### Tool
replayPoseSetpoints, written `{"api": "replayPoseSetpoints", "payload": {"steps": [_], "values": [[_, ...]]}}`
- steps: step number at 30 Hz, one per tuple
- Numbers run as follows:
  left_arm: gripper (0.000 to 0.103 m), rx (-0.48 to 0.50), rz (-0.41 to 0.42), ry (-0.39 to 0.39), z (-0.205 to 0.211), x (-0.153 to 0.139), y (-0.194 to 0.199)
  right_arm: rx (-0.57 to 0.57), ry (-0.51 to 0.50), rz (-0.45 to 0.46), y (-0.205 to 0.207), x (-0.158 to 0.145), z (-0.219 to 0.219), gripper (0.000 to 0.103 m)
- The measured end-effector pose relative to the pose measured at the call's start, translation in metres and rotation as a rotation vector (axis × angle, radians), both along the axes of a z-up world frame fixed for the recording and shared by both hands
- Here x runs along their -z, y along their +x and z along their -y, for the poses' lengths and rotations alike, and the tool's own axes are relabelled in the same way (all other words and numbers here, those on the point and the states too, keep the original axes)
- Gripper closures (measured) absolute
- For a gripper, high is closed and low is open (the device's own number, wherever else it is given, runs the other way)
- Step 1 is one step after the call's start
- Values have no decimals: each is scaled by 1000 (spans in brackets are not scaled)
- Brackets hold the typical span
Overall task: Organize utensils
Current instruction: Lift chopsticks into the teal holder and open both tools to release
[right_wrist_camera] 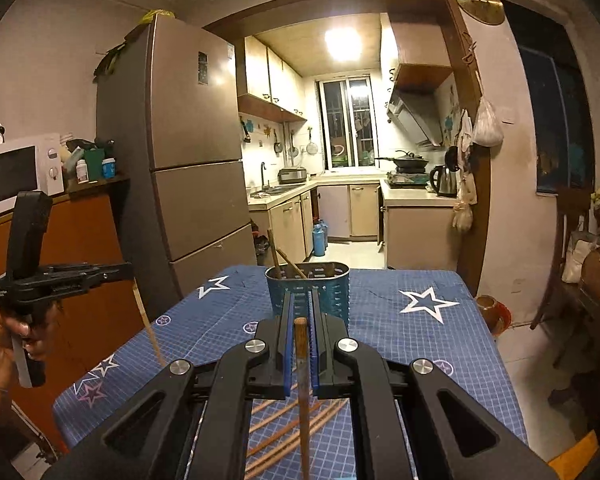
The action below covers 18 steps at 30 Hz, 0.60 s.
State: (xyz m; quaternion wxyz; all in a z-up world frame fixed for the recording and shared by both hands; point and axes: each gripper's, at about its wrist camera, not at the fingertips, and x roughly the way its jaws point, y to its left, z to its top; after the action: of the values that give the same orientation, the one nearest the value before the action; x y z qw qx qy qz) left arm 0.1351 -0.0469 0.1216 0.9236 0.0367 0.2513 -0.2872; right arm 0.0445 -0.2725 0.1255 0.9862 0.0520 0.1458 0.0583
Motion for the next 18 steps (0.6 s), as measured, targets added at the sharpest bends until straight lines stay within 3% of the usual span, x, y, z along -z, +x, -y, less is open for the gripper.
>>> {"api": "replayPoseSetpoints", "payload": {"steps": [13, 18], "values": [[98, -16, 28, 40, 17, -1, 4, -25, -29, -14, 24, -21, -14, 95], [98, -28, 52, 37, 26, -17, 19, -28, -42, -29, 45, -29, -16, 95]]}}
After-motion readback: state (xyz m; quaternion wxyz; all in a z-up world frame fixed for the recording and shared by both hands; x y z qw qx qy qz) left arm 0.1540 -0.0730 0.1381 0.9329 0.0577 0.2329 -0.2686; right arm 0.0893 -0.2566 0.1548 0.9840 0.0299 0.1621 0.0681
